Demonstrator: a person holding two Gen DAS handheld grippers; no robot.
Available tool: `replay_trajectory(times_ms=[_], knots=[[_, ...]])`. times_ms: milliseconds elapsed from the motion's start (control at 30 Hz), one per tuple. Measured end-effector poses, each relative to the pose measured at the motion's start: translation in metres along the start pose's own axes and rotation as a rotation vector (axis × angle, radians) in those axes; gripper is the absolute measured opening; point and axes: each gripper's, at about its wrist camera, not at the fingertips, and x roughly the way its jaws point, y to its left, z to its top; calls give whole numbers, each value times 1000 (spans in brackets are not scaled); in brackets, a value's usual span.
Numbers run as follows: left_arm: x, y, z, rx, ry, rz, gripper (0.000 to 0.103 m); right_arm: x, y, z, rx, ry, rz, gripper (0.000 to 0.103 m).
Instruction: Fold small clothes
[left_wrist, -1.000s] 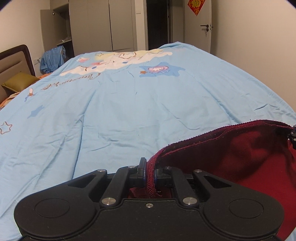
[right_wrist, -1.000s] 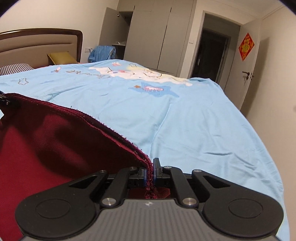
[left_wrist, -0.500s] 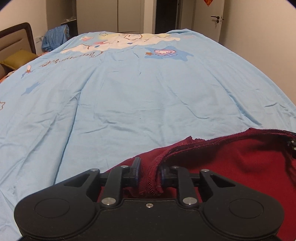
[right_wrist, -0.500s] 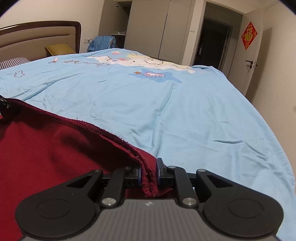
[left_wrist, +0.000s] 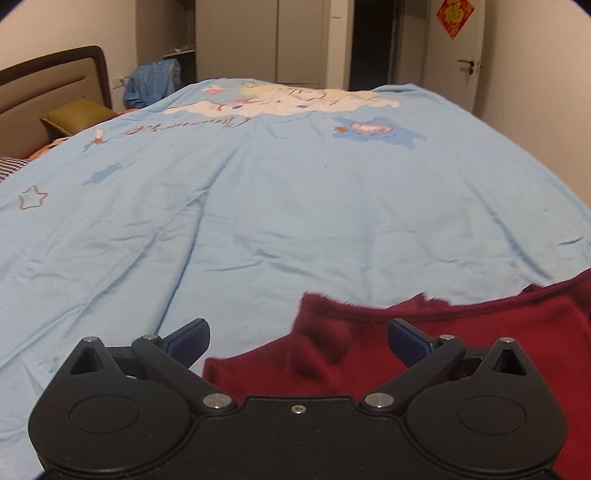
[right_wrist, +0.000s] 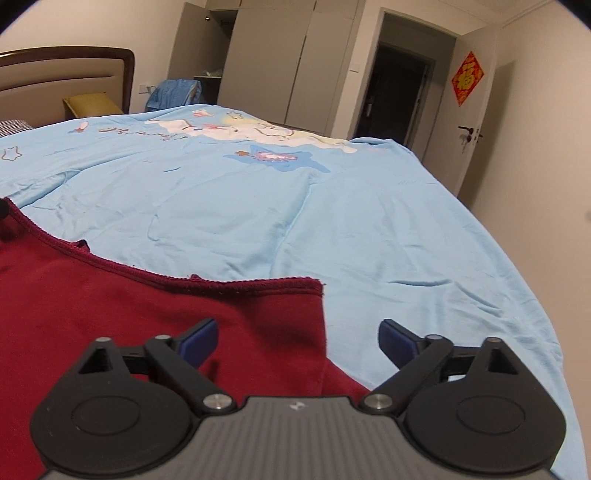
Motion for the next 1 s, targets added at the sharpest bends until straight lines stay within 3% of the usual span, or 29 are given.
replay_trajectory(times_ms=[133, 333, 467, 700, 1000], knots=[[16, 9, -11, -31, 15, 76, 102, 0, -3, -10, 4, 11, -78, 103], [36, 30, -26, -186, 25, 38, 103, 17, -22, -29, 100, 55, -167, 103], [36, 35, -27, -212, 19, 14, 102, 24, -30, -36, 160, 67, -154, 103], [7, 44, -21, -268, -46, 1, 102, 1, -28, -27, 142, 26, -174, 103], [-39, 50, -34, -274, -59, 57, 102, -47, -8, -25, 113, -34, -132, 103]])
